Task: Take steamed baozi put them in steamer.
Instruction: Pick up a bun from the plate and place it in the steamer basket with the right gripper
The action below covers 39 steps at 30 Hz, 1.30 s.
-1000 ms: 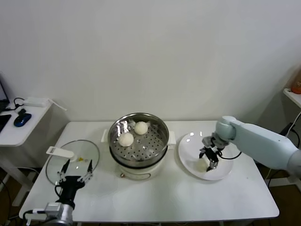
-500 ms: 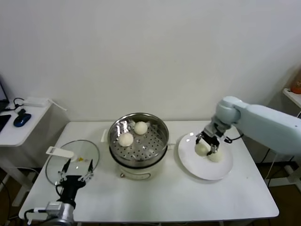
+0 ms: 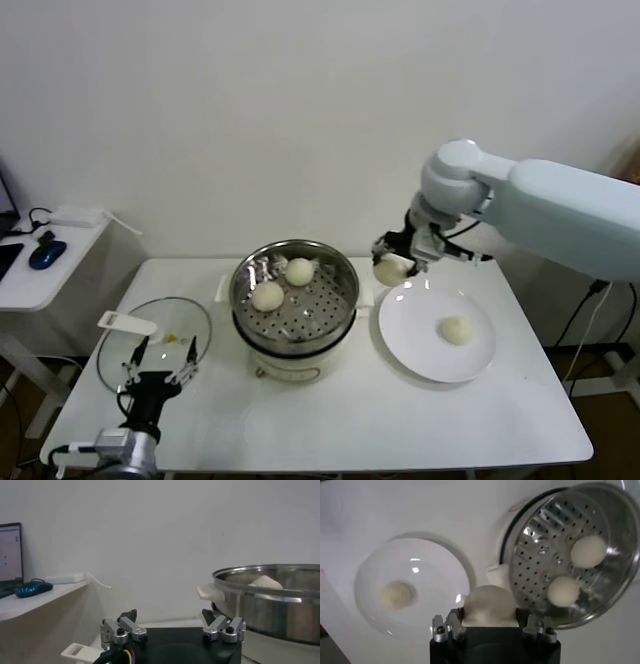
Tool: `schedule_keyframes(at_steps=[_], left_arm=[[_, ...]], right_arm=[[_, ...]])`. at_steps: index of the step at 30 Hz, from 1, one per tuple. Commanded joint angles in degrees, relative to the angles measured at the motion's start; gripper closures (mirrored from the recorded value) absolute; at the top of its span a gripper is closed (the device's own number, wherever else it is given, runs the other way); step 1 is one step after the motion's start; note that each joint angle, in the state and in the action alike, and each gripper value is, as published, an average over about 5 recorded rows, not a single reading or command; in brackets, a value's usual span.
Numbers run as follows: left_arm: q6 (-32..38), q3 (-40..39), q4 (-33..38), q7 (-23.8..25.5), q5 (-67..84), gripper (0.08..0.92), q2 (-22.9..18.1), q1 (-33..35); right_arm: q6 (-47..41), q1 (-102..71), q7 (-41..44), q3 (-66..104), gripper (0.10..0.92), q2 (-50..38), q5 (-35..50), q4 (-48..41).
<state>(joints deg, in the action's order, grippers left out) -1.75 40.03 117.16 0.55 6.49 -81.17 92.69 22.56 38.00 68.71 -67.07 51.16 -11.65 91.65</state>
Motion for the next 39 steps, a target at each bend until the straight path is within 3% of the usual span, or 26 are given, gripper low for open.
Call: schedule_keyframes(at_steps=[1, 12, 19, 39], left_arm=[[0.1, 0.0, 0.4, 0.1, 0.0, 0.177, 0.1, 0.2], [0.4, 0.7, 0.1, 0.0, 0.6, 0.177, 0.5, 0.2], [1.2, 1.2, -0.9, 0.1, 1.8, 0.177, 0.8, 0.5], [1.3, 1.1, -2.1, 0.2, 2.4, 0.177, 0.7, -0.1]], right_arm=[[5.0, -1.4, 0.2, 3.0, 0.333, 13.7, -7.2, -0.8], [5.8, -10.9, 0.4, 4.1, 0.330, 26.3, -12.2, -11.9], [6.6, -14.3, 0.6, 3.7, 0.330, 27.5, -15.6, -12.9], [6.1, -17.0, 0.7, 2.7, 0.330, 27.6, -13.6, -12.9]])
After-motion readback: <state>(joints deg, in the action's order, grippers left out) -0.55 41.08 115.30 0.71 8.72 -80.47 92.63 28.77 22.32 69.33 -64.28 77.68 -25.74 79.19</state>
